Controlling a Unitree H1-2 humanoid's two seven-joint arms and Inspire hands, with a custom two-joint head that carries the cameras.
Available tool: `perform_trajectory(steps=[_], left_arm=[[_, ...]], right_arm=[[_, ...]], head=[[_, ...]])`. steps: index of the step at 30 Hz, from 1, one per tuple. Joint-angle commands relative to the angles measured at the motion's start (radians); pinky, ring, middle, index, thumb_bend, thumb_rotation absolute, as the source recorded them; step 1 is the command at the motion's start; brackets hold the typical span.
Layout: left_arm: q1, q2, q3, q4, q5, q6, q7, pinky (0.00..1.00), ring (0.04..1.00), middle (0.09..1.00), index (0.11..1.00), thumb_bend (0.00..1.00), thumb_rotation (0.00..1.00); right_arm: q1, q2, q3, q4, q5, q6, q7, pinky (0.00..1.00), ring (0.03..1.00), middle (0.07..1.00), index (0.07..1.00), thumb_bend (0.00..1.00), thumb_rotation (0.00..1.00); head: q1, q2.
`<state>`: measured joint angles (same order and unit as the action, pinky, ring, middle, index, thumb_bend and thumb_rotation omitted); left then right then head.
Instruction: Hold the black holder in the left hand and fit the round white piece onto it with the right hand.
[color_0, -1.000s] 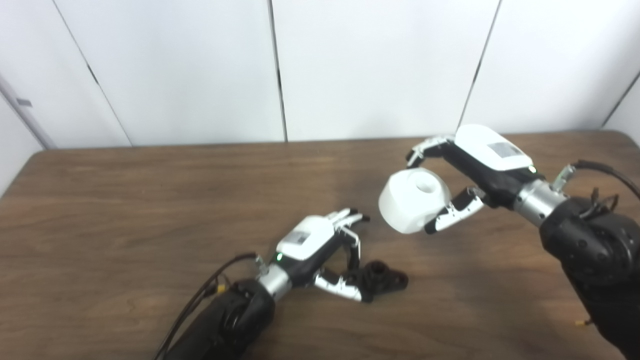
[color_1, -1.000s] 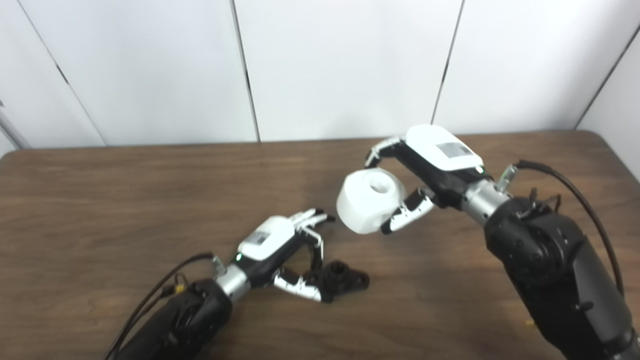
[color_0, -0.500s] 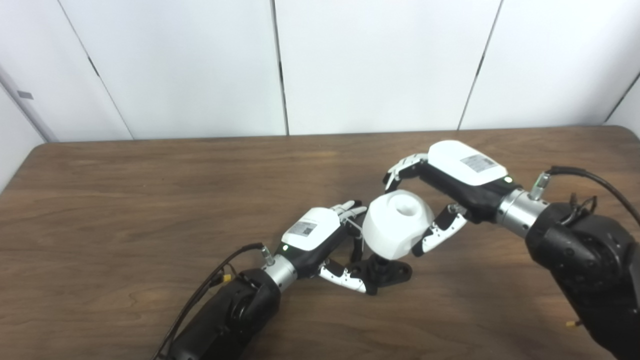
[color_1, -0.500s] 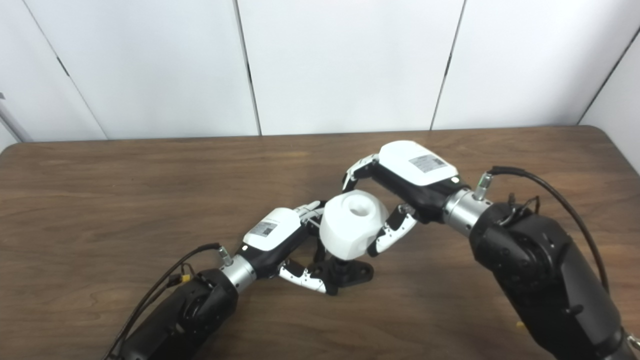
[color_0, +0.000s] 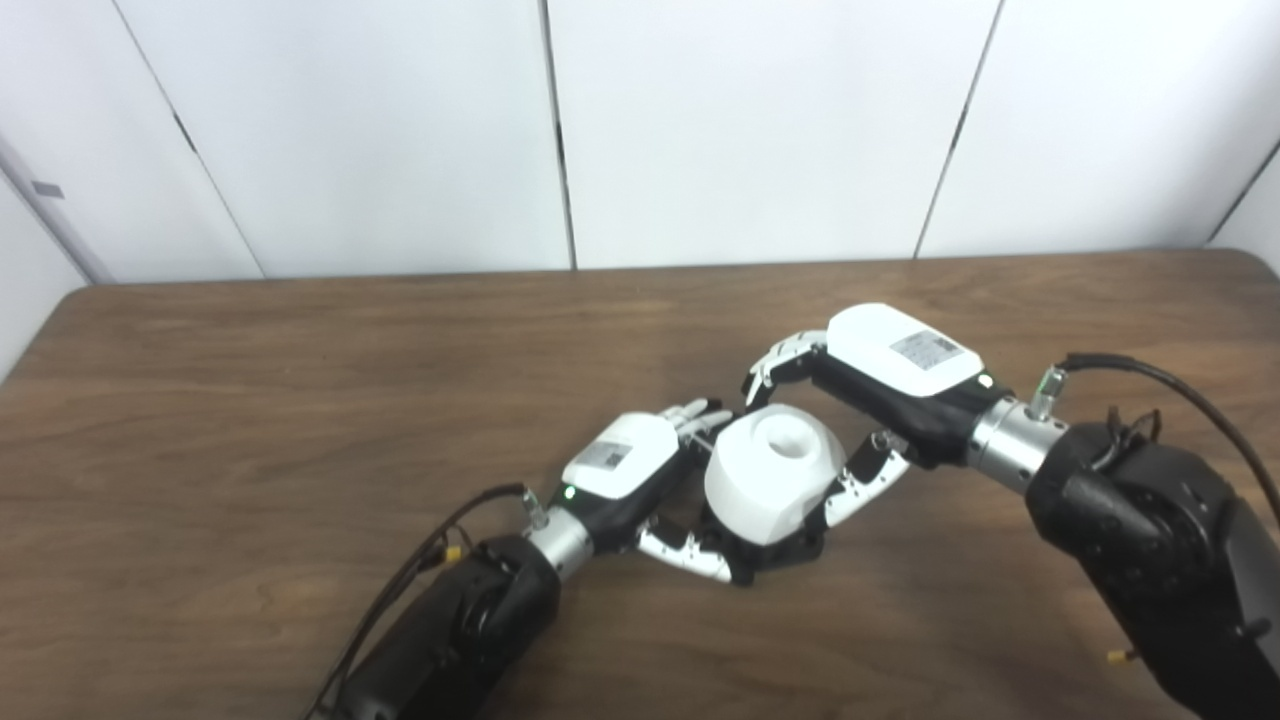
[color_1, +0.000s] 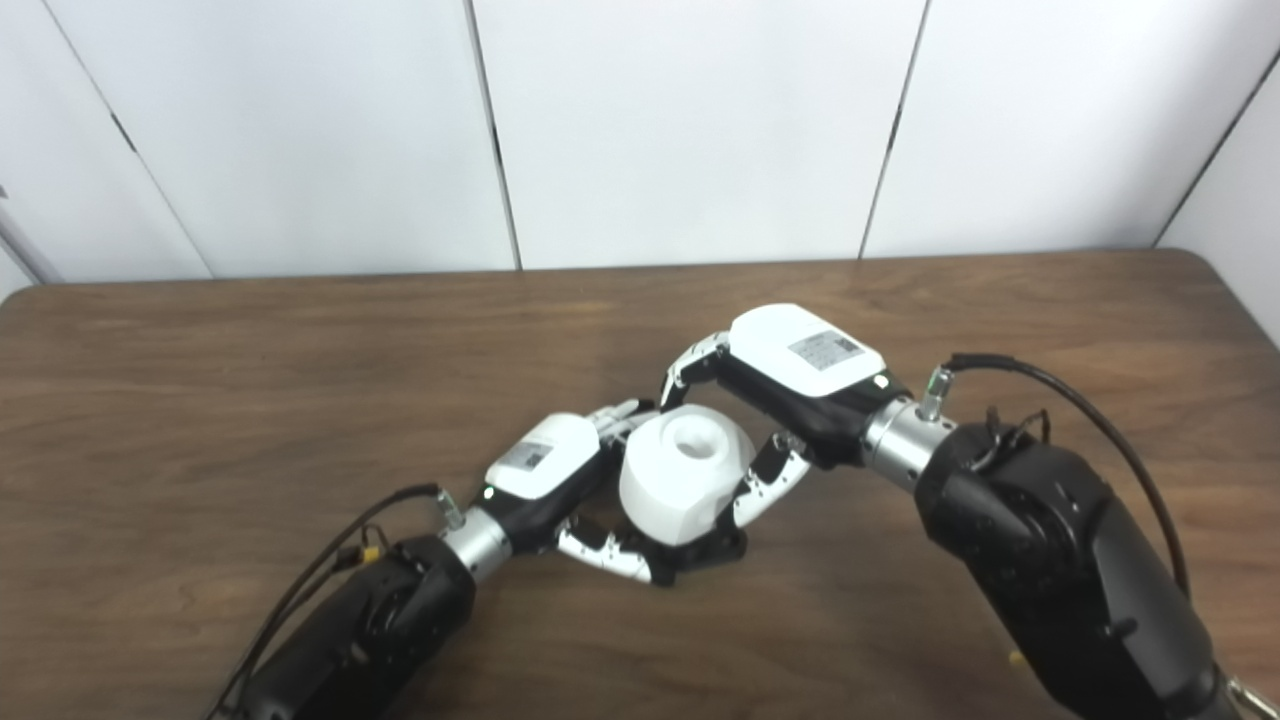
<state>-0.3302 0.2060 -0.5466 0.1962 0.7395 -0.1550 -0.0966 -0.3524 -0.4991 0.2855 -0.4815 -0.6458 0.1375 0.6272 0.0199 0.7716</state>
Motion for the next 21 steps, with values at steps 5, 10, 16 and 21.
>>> perform_trajectory(steps=[5,10,16,21], left_arm=[[0.056,0.041,-0.028,0.044,0.050,0.121,-0.121,0.94,0.984,0.936,0.484,0.52,0.07],[0.062,0.042,-0.027,0.036,0.047,0.124,-0.122,0.93,0.984,0.933,0.484,0.52,0.07],[0.069,0.046,-0.024,0.020,0.038,0.125,-0.131,0.93,0.985,0.934,0.484,0.52,0.07],[0.070,0.052,-0.027,0.014,0.040,0.120,-0.138,0.93,0.986,0.939,0.484,0.52,0.07]], right_arm=[[-0.011,0.004,-0.009,0.005,-0.006,-0.056,-0.034,0.73,0.803,0.733,0.480,0.52,0.14],[-0.013,0.006,-0.010,0.009,-0.013,-0.050,-0.024,0.75,0.809,0.736,0.481,0.52,0.14],[-0.024,0.003,-0.009,0.019,-0.030,-0.058,-0.025,0.76,0.806,0.735,0.481,0.52,0.14],[-0.023,0.008,-0.010,0.026,-0.030,-0.066,-0.030,0.75,0.804,0.733,0.480,0.52,0.14]], head=[[-0.001,0.004],[-0.001,0.007],[-0.002,0.015],[-0.002,0.017]])
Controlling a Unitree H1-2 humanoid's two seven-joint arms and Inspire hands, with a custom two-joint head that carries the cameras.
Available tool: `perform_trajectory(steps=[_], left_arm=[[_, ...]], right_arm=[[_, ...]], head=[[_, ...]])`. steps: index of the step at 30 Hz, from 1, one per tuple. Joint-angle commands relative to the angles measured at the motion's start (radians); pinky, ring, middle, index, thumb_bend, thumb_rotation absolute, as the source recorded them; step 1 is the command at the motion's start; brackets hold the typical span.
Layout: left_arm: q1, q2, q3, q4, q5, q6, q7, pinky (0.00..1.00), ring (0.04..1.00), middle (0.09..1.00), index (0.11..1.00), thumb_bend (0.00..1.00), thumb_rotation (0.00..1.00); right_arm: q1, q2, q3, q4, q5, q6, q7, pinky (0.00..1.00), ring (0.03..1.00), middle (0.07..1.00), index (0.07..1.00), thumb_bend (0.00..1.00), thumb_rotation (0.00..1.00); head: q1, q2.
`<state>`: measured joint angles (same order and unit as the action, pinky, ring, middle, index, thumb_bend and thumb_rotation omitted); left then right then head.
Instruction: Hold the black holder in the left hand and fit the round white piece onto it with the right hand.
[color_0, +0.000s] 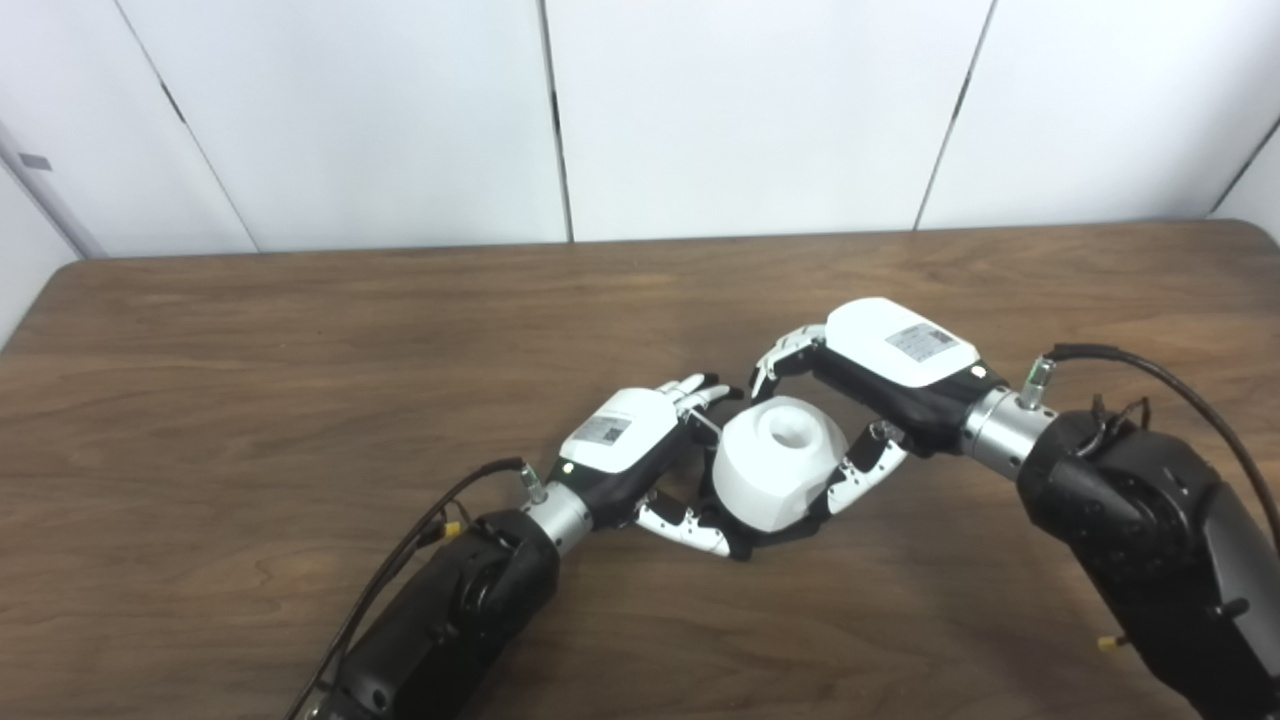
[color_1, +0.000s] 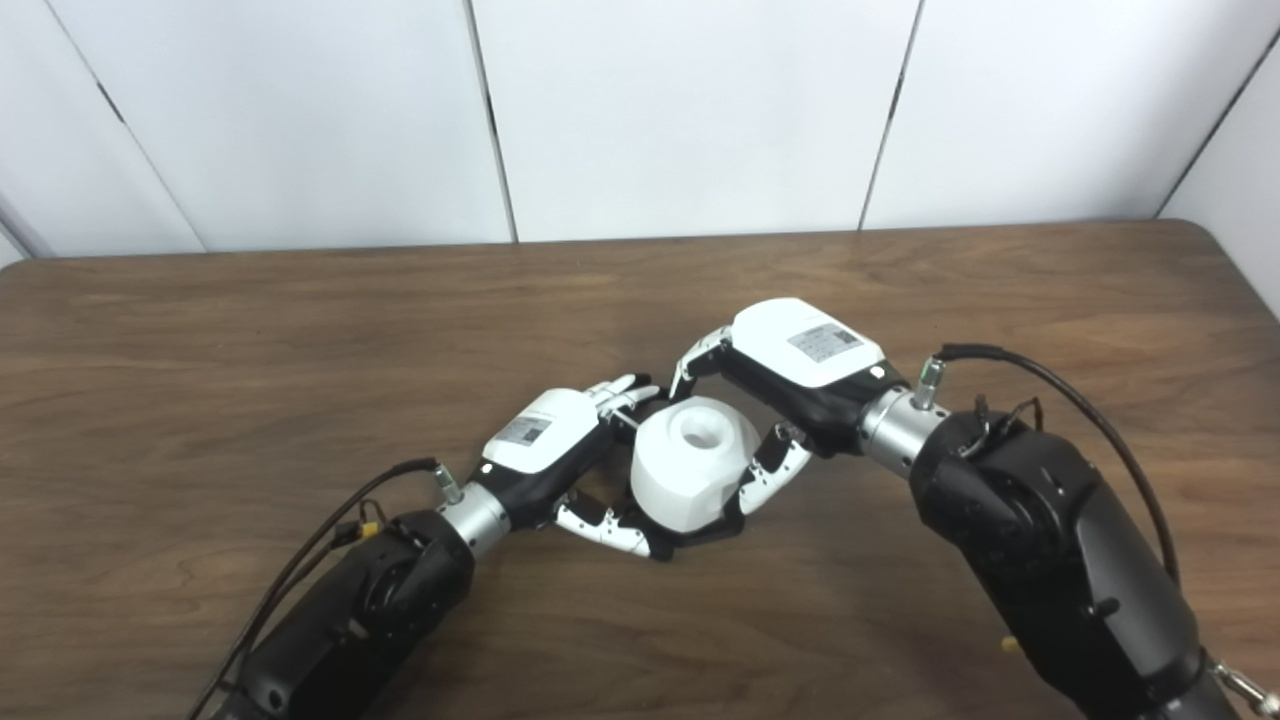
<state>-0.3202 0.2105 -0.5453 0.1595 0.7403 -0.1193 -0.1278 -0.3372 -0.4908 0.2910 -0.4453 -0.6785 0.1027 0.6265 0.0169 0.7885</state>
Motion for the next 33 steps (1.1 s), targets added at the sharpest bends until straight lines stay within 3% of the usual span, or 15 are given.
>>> perform_trajectory(steps=[1,10,33], left_arm=[[0.060,0.049,-0.029,0.050,0.039,0.083,-0.107,0.93,0.984,0.938,0.484,0.52,0.07],[0.067,0.055,-0.026,0.039,0.027,0.080,-0.112,0.93,0.983,0.938,0.484,0.52,0.07],[0.075,0.058,-0.025,0.014,0.012,0.096,-0.127,0.93,0.978,0.934,0.484,0.52,0.07]], right_arm=[[-0.036,0.002,-0.014,-0.007,0.001,-0.032,-0.032,0.75,0.804,0.733,0.481,0.52,0.14],[-0.047,0.024,-0.012,-0.002,-0.031,-0.005,-0.005,0.79,0.813,0.740,0.482,0.52,0.14],[-0.058,0.018,0.012,0.058,-0.031,-0.100,-0.018,0.76,0.796,0.722,0.481,0.53,0.14]], head=[[0.002,0.002],[-0.003,0.008],[-0.001,0.028]])
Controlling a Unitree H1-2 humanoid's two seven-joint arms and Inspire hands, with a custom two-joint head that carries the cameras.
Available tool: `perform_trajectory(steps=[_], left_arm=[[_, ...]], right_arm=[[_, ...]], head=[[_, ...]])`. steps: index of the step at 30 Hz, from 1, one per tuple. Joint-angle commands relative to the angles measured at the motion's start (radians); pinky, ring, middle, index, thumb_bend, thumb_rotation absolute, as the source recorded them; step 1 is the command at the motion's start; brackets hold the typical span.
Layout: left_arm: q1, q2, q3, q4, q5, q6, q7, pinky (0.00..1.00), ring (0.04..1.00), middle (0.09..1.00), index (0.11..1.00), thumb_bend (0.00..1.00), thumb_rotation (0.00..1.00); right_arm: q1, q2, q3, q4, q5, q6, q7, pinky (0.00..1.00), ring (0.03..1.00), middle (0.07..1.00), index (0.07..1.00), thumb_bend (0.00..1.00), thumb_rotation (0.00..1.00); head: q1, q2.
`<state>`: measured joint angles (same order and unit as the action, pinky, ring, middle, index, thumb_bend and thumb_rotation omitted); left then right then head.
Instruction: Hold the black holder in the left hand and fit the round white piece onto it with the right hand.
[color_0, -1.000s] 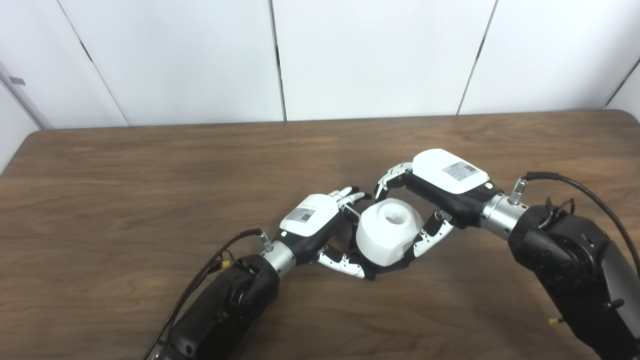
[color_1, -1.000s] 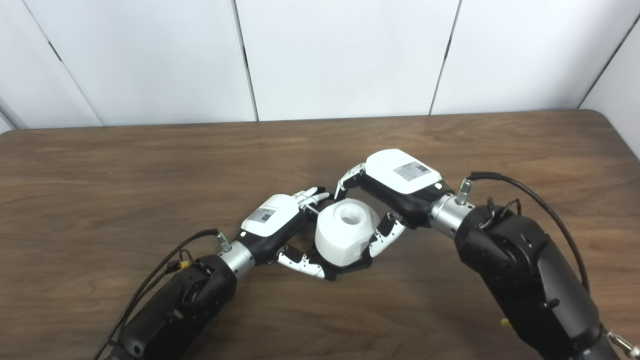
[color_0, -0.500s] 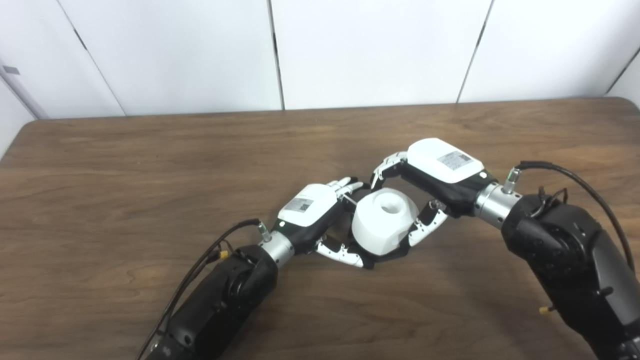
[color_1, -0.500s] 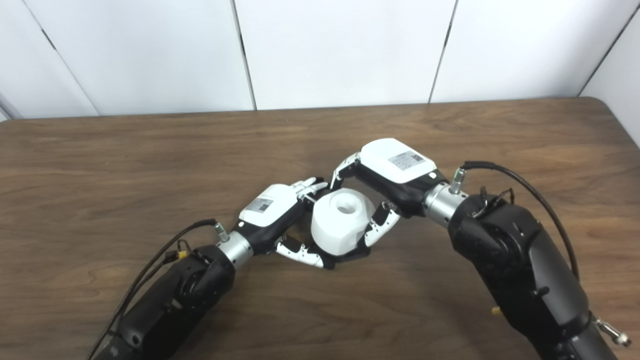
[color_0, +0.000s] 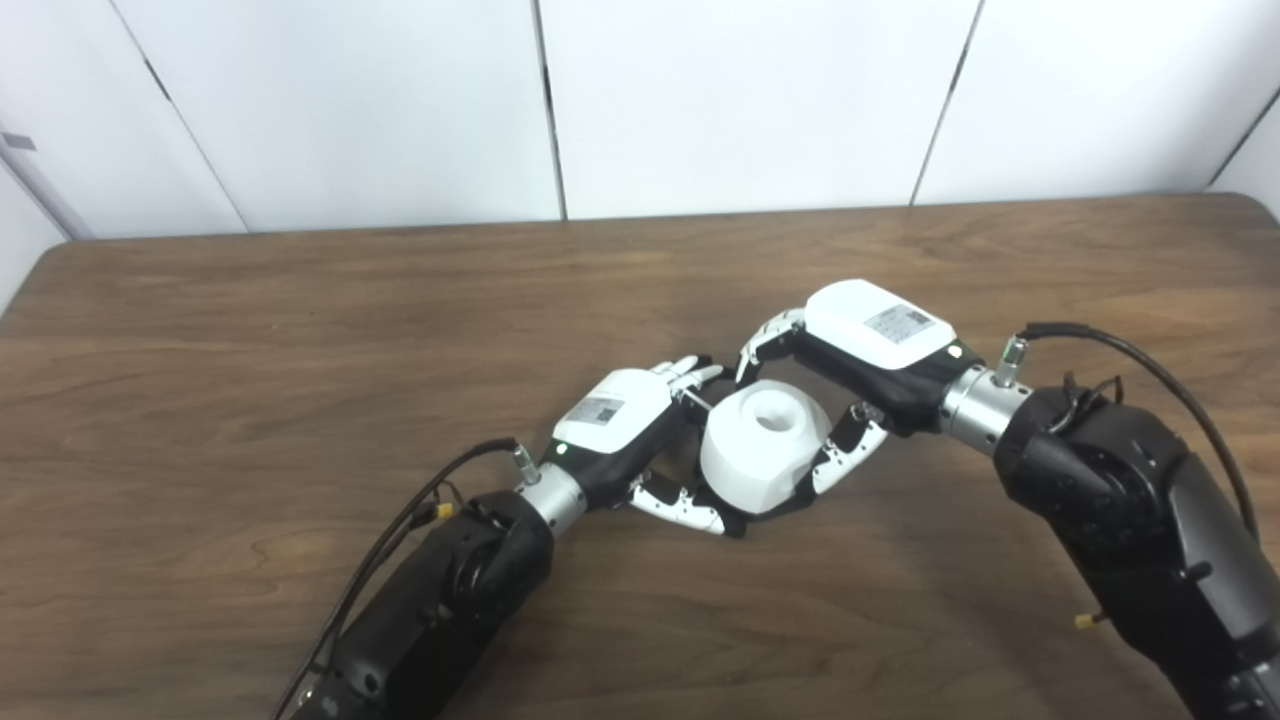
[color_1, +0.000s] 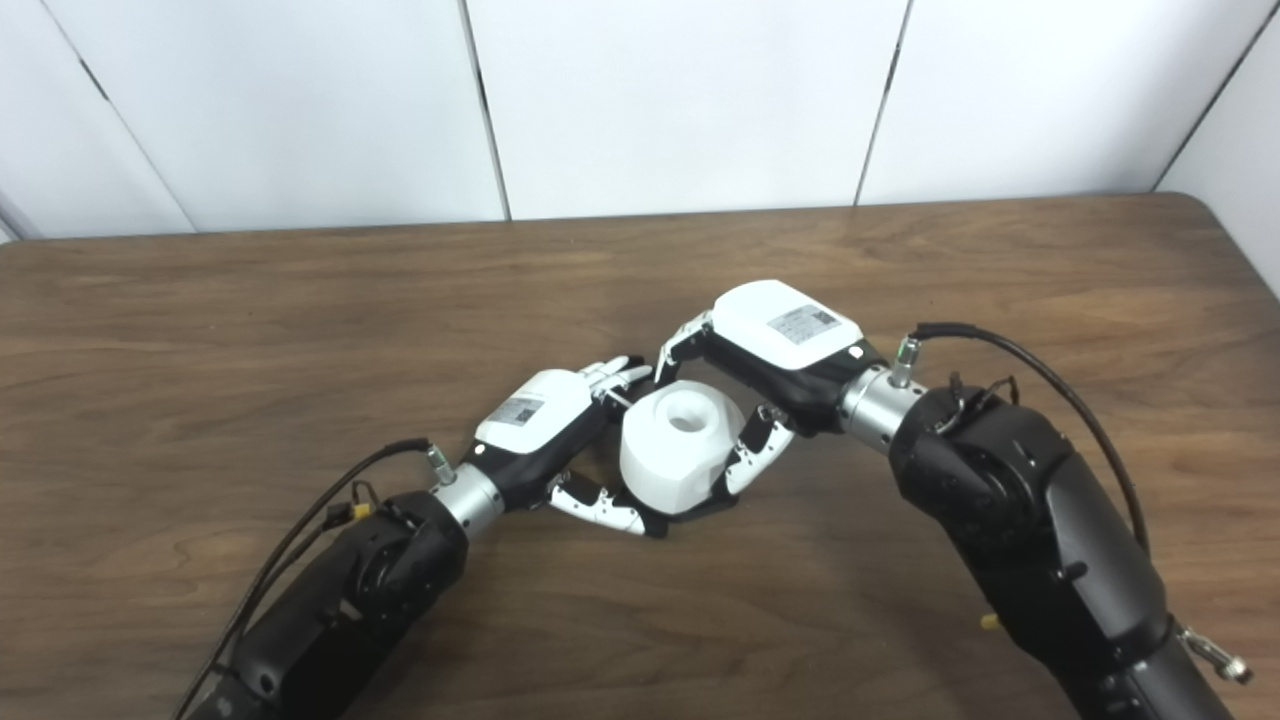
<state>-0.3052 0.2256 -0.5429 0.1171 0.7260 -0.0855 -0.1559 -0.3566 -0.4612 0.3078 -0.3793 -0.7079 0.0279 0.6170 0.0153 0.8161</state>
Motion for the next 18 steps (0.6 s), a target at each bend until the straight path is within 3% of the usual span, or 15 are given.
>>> perform_trajectory(steps=[1,18], left_arm=[[0.060,0.044,-0.028,0.056,0.025,0.062,-0.099,0.93,0.978,0.934,0.484,0.52,0.07],[0.067,0.049,-0.031,0.023,0.023,0.096,-0.125,0.95,0.985,0.936,0.484,0.52,0.07]], right_arm=[[-0.039,-0.014,-0.004,-0.008,0.000,-0.029,-0.009,0.76,0.795,0.721,0.481,0.53,0.14],[-0.028,-0.037,-0.008,-0.008,0.012,-0.071,-0.008,0.77,0.785,0.714,0.481,0.53,0.14]], head=[[0.001,0.000],[0.000,0.011]])
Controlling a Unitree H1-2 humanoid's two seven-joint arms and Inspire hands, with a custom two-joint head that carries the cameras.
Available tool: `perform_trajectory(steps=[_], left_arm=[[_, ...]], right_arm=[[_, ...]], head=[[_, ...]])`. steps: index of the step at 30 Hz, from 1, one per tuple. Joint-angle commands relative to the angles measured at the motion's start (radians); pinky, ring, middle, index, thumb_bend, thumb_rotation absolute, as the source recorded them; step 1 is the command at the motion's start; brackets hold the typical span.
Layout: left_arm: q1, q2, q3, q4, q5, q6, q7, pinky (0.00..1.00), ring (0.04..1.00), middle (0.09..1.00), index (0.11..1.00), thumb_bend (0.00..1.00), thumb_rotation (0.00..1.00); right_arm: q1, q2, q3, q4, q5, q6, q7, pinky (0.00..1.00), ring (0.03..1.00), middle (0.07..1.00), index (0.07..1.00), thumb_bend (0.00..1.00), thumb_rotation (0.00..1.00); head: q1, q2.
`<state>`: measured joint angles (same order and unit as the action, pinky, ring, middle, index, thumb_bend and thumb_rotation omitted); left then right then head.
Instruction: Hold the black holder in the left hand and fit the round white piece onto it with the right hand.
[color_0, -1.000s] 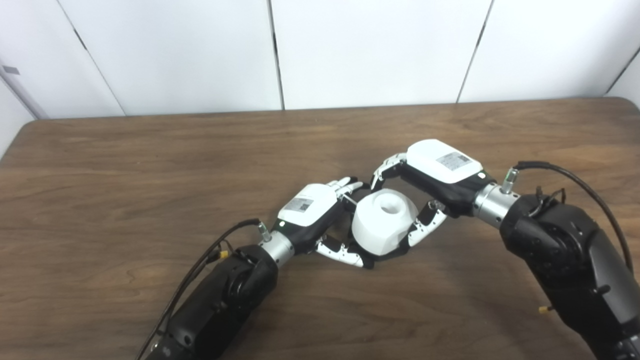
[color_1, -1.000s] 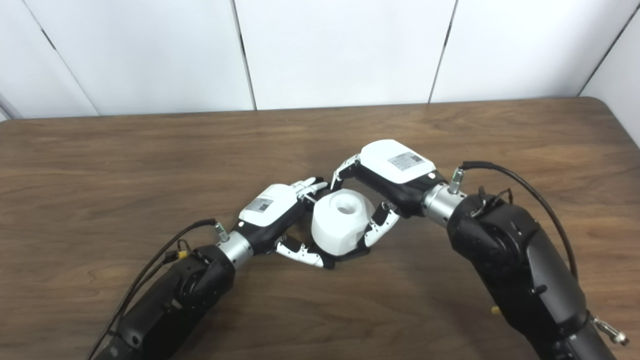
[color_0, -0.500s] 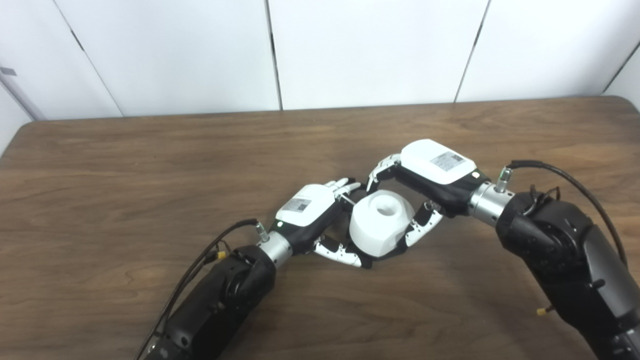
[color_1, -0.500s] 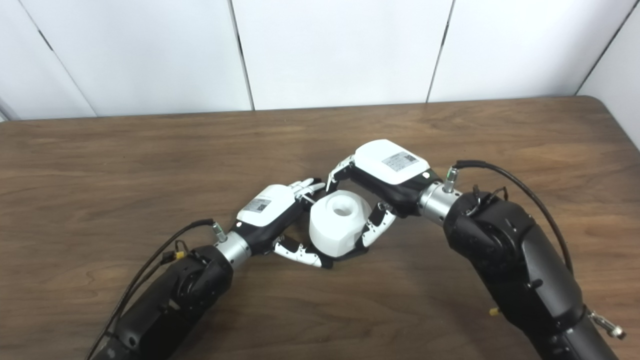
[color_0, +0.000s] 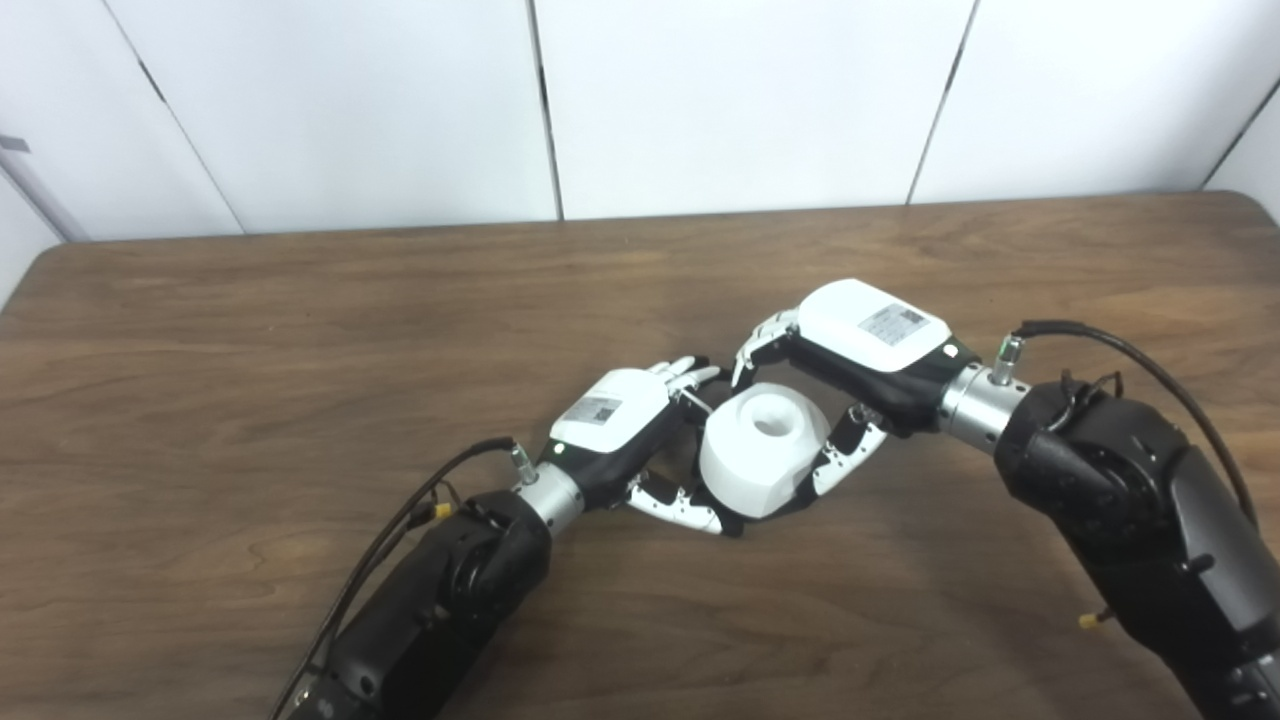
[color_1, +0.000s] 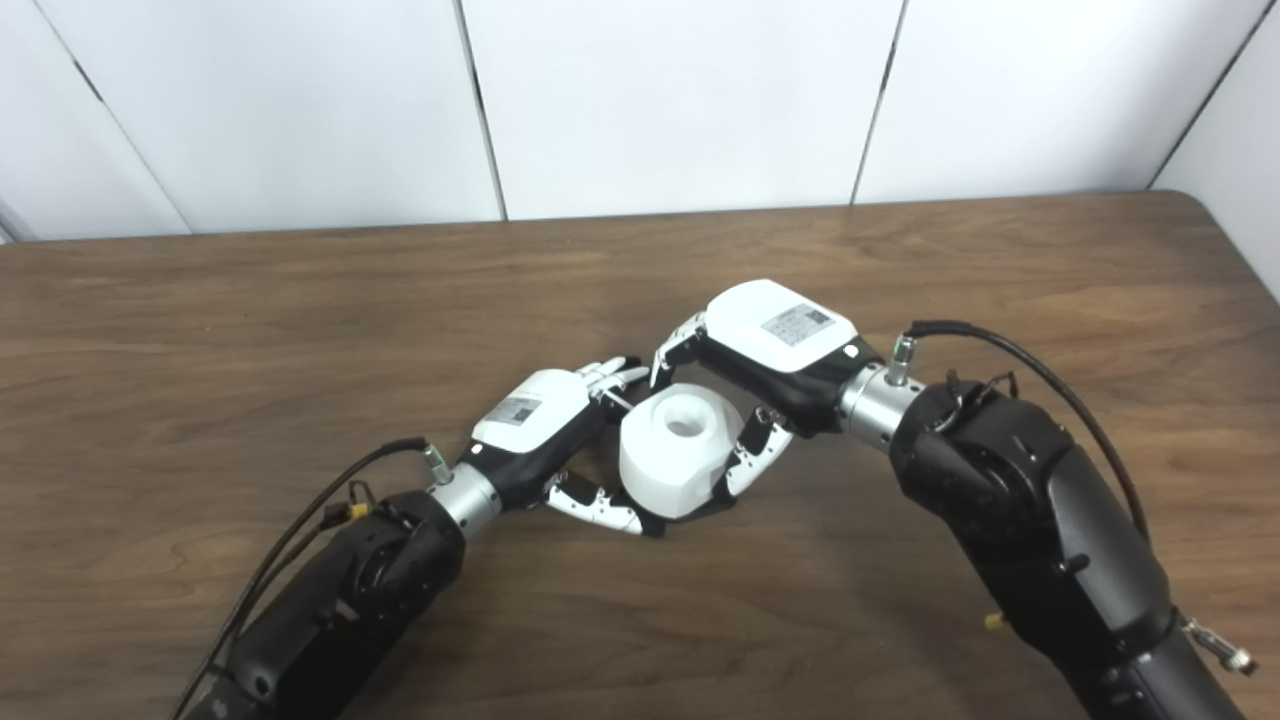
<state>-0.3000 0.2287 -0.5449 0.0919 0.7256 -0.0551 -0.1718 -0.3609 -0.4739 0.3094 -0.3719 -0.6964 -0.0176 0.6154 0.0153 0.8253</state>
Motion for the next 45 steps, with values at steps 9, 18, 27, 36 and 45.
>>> perform_trajectory(steps=[9,18,27,36,45], left_arm=[[0.062,0.048,-0.032,0.047,0.025,0.061,-0.107,0.93,0.980,0.936,0.484,0.52,0.07],[0.063,0.050,-0.030,0.040,0.016,0.065,-0.115,0.93,0.982,0.935,0.484,0.52,0.07],[0.066,0.049,-0.030,0.034,0.020,0.066,-0.115,0.92,0.977,0.929,0.484,0.52,0.07],[0.066,0.052,-0.029,0.033,0.017,0.065,-0.119,0.92,0.978,0.933,0.484,0.52,0.07],[0.068,0.048,-0.028,0.025,0.016,0.074,-0.124,0.93,0.981,0.931,0.484,0.52,0.07]], right_arm=[[-0.025,-0.038,-0.009,-0.010,-0.013,-0.037,-0.010,0.78,0.788,0.713,0.481,0.53,0.14],[-0.032,-0.042,-0.007,-0.022,-0.025,-0.056,-0.010,0.78,0.791,0.707,0.481,0.53,0.14],[-0.028,-0.034,-0.008,-0.029,-0.035,-0.072,-0.013,0.78,0.787,0.705,0.481,0.53,0.14],[-0.031,-0.038,0.019,-0.018,-0.085,-0.128,-0.024,0.77,0.781,0.706,0.481,0.53,0.14],[-0.028,-0.026,0.030,-0.019,-0.110,-0.166,-0.038,0.81,0.786,0.702,0.481,0.53,0.14]], head=[[0.007,0.009],[0.005,0.011],[0.012,0.022],[0.012,0.026],[0.014,0.031]])
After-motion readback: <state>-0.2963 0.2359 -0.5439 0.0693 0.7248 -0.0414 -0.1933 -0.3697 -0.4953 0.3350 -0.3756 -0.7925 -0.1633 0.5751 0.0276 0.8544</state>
